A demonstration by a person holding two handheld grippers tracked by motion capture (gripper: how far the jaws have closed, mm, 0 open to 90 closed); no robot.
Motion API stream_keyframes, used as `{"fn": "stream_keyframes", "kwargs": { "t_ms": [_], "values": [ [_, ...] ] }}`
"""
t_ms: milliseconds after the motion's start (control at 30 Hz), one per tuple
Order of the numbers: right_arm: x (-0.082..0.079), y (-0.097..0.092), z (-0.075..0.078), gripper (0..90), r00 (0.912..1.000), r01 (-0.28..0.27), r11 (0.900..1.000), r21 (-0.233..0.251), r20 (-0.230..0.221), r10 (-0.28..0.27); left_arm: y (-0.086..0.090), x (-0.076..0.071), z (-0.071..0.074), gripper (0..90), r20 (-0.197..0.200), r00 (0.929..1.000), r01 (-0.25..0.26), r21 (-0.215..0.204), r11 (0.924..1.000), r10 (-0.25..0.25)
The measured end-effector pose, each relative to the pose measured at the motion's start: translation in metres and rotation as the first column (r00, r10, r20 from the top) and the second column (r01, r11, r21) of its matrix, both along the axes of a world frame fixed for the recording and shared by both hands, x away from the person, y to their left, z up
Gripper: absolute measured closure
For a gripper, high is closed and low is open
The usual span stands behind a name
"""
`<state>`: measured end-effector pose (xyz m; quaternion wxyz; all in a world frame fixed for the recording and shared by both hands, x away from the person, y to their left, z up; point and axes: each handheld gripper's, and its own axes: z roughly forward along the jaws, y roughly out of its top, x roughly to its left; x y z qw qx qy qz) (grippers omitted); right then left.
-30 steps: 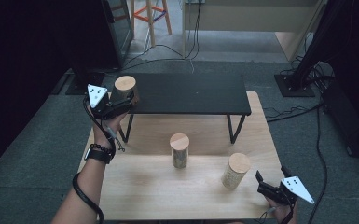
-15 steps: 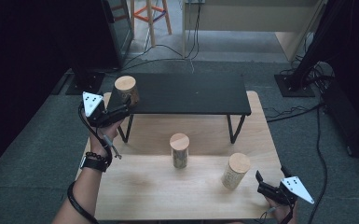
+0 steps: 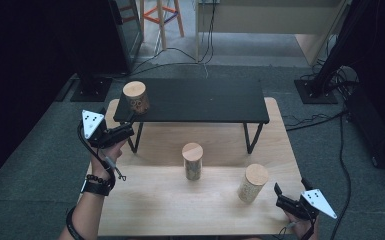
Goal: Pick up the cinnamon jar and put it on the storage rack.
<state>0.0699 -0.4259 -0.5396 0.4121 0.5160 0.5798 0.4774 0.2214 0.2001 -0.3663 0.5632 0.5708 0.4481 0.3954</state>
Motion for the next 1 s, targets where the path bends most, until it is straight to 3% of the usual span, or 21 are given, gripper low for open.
{"fn": "stream_keyframes", "kwargs": {
  "t_ms": [233,800,1000],
  "values": [
    [0.0,0.001,0.0,0.0,1.0,0.002,1.0,-0.003,0.0,-0.002,0.003,-0.009,-0.004,0.0,0.011,0.9999,-0.005,0.026,0.9997,0.005],
    [-0.001,0.001,0.0,0.0,1.0,0.006,1.0,-0.005,0.003,-0.006,0.012,-0.027,-0.022,0.0,0.019,0.9998,-0.001,0.026,0.9997,0.0],
    [-0.001,0.002,0.0,0.0,1.0,0.007,1.0,-0.006,0.002,-0.007,0.014,-0.033,-0.028,0.0,0.023,0.9997,0.001,0.003,1.0,-0.001]
  ]
}}
